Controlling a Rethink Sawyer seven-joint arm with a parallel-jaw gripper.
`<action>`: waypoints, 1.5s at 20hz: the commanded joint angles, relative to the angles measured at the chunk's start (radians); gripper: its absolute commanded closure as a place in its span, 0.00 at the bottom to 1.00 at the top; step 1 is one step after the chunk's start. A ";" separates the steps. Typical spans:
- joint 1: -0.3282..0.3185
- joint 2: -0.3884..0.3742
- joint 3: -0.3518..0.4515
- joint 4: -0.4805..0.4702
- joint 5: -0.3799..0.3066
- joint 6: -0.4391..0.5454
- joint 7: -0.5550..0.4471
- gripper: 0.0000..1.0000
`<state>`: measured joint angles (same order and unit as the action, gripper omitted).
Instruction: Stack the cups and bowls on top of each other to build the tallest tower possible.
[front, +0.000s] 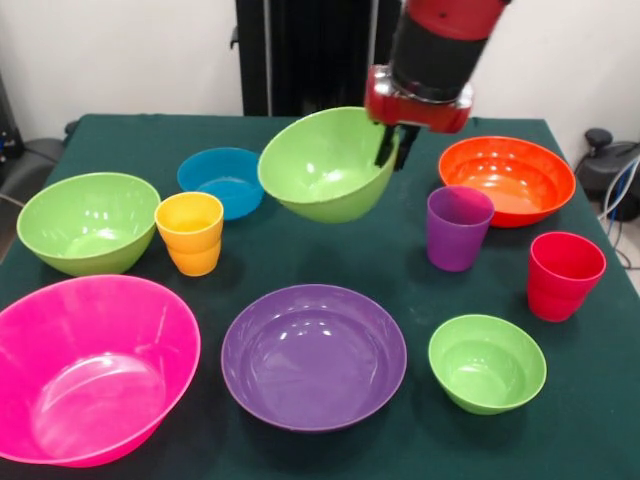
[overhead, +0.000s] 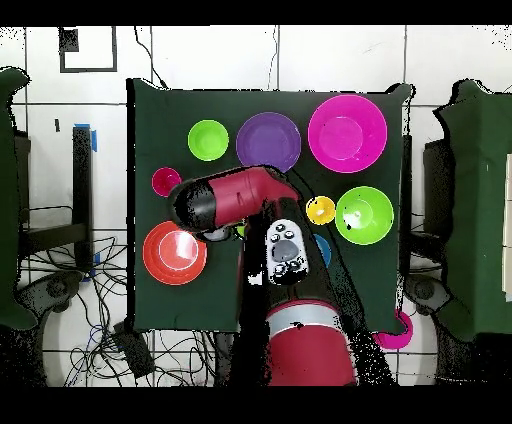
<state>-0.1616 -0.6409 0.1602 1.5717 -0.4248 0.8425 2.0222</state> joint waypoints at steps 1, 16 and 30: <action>0.112 0.001 -0.061 -0.127 -0.026 0.109 0.197 1.00; 0.304 0.022 -0.244 -0.249 -0.022 0.164 0.258 1.00; 0.423 0.030 -0.312 -0.132 0.112 -0.019 0.415 1.00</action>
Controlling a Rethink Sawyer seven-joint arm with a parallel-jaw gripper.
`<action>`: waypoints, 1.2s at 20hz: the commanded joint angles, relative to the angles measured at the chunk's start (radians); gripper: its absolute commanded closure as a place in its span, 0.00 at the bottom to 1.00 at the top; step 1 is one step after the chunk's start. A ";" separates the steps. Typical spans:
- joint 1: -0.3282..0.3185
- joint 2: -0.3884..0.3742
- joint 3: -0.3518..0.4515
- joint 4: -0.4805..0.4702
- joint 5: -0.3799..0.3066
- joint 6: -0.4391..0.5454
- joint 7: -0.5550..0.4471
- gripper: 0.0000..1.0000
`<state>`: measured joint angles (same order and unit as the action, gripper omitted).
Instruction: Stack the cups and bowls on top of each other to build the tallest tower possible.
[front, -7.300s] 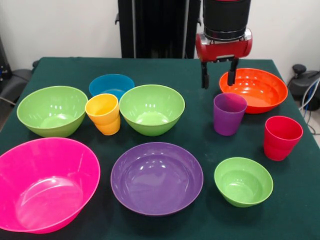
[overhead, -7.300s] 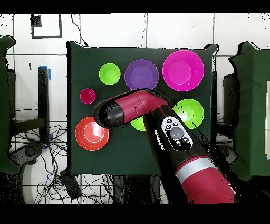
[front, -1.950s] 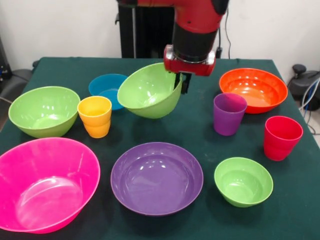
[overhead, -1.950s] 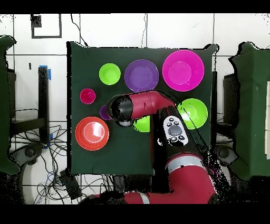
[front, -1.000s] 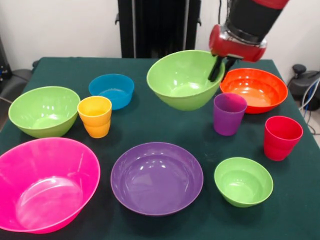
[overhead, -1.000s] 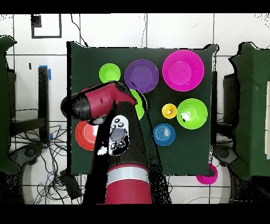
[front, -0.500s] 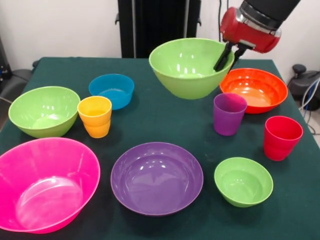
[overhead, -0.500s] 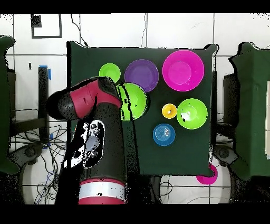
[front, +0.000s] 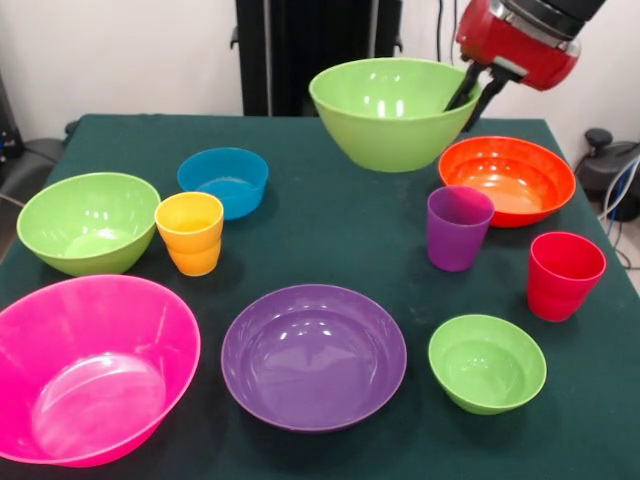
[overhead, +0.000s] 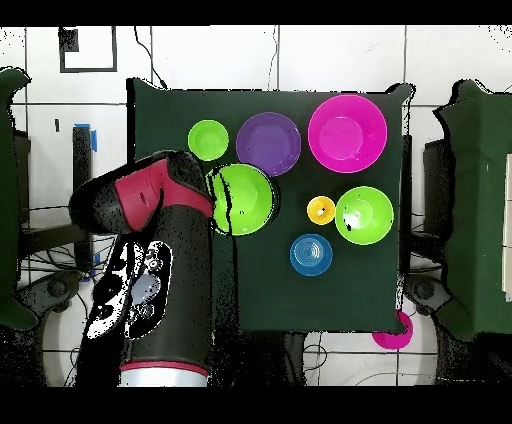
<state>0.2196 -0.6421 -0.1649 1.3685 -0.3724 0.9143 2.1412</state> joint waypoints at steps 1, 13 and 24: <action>0.050 0.035 0.010 0.077 0.065 -0.106 0.307 1.00; 0.104 0.110 -0.007 0.088 0.115 -0.206 0.383 1.00; 0.075 0.201 -0.002 0.025 0.099 -0.164 0.254 1.00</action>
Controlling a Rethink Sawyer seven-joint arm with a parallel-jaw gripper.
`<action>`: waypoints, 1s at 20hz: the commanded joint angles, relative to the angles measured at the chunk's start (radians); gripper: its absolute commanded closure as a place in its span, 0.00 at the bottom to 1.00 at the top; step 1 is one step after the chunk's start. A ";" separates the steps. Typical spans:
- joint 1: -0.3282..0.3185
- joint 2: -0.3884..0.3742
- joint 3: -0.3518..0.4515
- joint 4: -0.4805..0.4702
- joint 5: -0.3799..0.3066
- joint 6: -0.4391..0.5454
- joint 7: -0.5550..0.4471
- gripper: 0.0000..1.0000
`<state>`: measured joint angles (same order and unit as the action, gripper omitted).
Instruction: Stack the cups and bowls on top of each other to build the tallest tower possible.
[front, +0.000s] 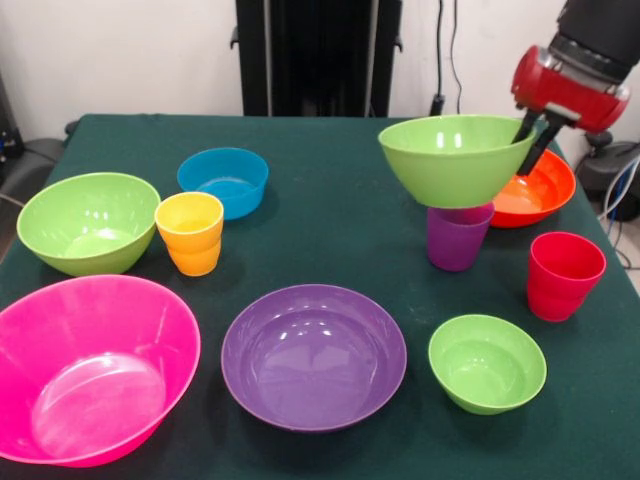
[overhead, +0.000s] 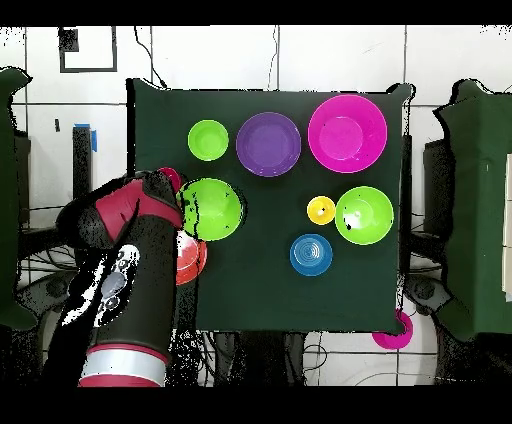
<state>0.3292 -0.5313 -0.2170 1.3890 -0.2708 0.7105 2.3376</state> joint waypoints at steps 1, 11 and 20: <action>-0.037 0.087 0.050 0.006 -0.007 0.042 0.047 1.00; -0.043 0.137 0.076 -0.052 0.042 0.103 0.060 1.00; -0.034 0.133 0.074 -0.059 0.045 0.153 0.050 1.00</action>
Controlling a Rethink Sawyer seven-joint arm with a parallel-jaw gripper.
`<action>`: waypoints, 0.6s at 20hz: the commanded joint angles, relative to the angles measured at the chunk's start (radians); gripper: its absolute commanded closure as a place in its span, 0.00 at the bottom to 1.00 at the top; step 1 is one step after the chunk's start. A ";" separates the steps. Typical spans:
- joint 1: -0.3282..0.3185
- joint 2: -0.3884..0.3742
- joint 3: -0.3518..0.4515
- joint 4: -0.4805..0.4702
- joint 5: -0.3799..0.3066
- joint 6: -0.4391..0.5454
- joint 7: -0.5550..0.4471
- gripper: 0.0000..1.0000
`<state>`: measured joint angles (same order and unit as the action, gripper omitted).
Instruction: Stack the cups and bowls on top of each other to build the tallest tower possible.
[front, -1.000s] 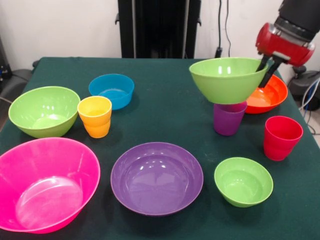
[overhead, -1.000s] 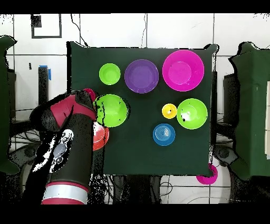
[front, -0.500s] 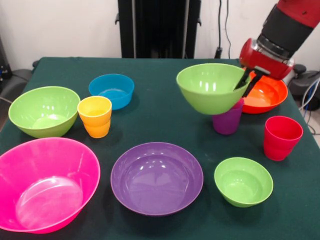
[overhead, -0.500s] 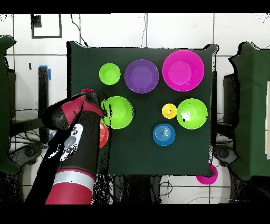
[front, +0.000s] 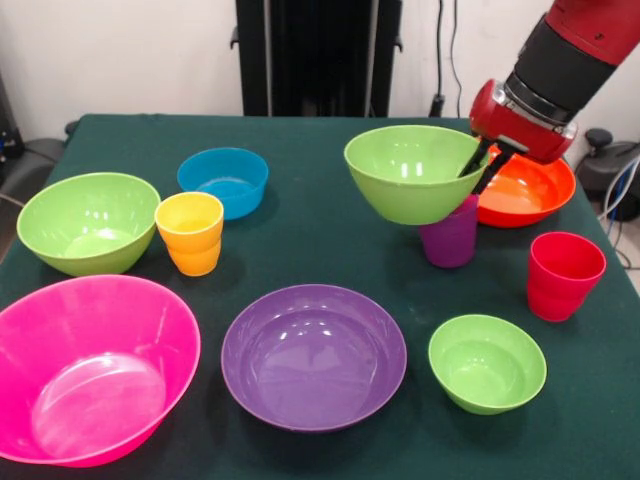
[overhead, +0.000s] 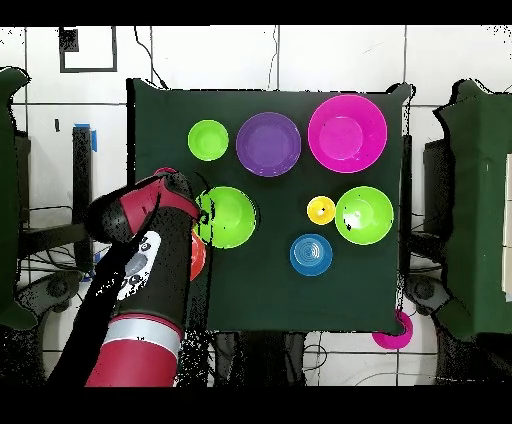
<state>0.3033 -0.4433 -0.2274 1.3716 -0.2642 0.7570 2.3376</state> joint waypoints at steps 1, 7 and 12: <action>-0.008 0.041 0.085 -0.040 0.041 0.110 0.049 1.00; -0.005 0.028 0.086 -0.038 0.048 0.128 0.040 1.00; -0.015 0.012 0.104 -0.035 0.067 0.122 0.030 1.00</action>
<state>0.3034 -0.4404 -0.2272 1.3661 -0.2374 0.8017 2.3376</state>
